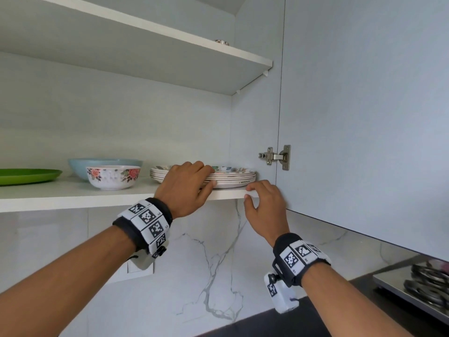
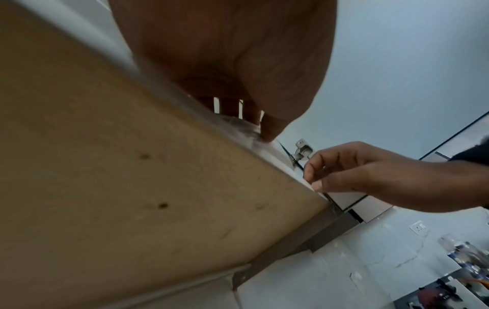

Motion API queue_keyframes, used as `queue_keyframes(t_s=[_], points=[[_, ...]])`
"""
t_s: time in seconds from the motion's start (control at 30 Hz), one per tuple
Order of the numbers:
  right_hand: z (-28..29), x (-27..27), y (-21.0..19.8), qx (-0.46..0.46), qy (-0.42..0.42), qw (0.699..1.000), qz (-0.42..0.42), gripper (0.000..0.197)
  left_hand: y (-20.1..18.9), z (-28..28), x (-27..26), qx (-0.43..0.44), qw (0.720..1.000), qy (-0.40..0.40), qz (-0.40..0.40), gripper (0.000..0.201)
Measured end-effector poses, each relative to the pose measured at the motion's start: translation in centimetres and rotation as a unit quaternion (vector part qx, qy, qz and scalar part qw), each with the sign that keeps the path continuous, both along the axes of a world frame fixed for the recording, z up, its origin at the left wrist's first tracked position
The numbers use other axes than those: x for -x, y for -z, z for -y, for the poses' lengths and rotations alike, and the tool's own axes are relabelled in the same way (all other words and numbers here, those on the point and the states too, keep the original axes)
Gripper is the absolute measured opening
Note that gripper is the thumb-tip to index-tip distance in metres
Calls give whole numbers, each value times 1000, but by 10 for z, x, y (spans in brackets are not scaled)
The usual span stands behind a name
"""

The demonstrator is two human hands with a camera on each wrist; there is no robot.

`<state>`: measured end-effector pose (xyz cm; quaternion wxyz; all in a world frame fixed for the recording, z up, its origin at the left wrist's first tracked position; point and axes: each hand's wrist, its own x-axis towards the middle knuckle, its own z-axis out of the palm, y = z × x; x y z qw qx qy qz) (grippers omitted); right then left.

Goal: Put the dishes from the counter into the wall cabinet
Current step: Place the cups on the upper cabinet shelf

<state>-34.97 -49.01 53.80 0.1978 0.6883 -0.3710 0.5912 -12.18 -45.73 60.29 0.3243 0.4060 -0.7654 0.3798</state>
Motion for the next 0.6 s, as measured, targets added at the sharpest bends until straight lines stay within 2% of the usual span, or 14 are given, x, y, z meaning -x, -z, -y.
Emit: queue_keyframes(t_s=[0.13,0.33,0.47,0.6], points=[[1,-1,0,-3,3,1000,-1,19,5,2,-2,12,1000,7,-2,35],[-1,-2,1,-6,5,1000,5,20,7,-6,-4,-6,999,31,-7,49],[-1,0,2,-5,8,1000,-2,21,23,-17,-7,-2,998,59,-7,54],[-1,-4,5,-5,10,1000,4,23,45,-28,-14,-18,997,78,8,51]])
